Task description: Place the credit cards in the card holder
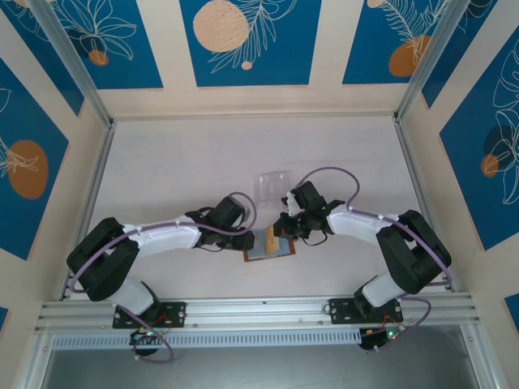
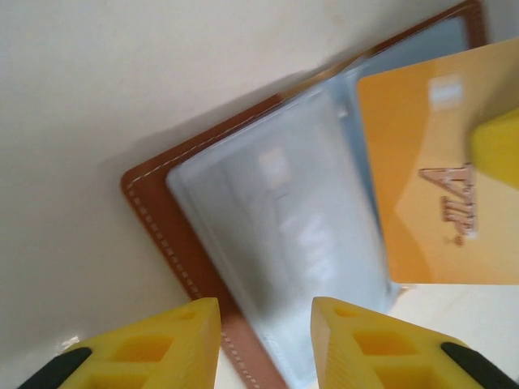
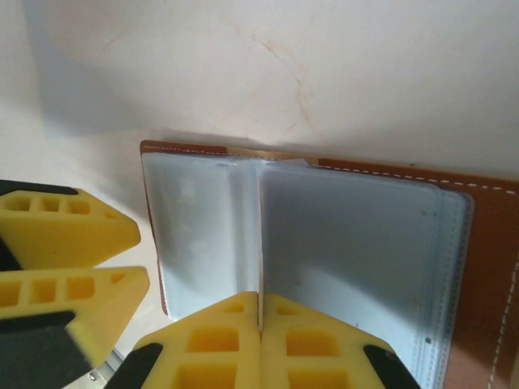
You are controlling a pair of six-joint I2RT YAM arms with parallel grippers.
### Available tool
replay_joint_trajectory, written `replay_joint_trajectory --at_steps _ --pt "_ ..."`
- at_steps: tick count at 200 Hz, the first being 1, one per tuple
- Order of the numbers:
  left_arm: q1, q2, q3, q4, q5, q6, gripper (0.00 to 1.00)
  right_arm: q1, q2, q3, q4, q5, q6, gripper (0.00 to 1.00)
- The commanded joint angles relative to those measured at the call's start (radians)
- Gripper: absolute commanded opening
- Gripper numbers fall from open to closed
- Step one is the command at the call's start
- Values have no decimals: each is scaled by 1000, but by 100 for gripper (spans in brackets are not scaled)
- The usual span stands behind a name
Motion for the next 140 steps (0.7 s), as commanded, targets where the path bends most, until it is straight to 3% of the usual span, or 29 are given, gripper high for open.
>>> replay_joint_trajectory --at_steps 1,56,140 --pt "8 56 28 -52 -34 43 32 -1 -34 -40 107 -21 31 0" --pt "6 131 -21 -8 -54 31 22 -26 -41 -81 199 -29 62 0" --pt "-3 131 -61 20 -53 -1 20 -45 -96 -151 280 2 106 0"
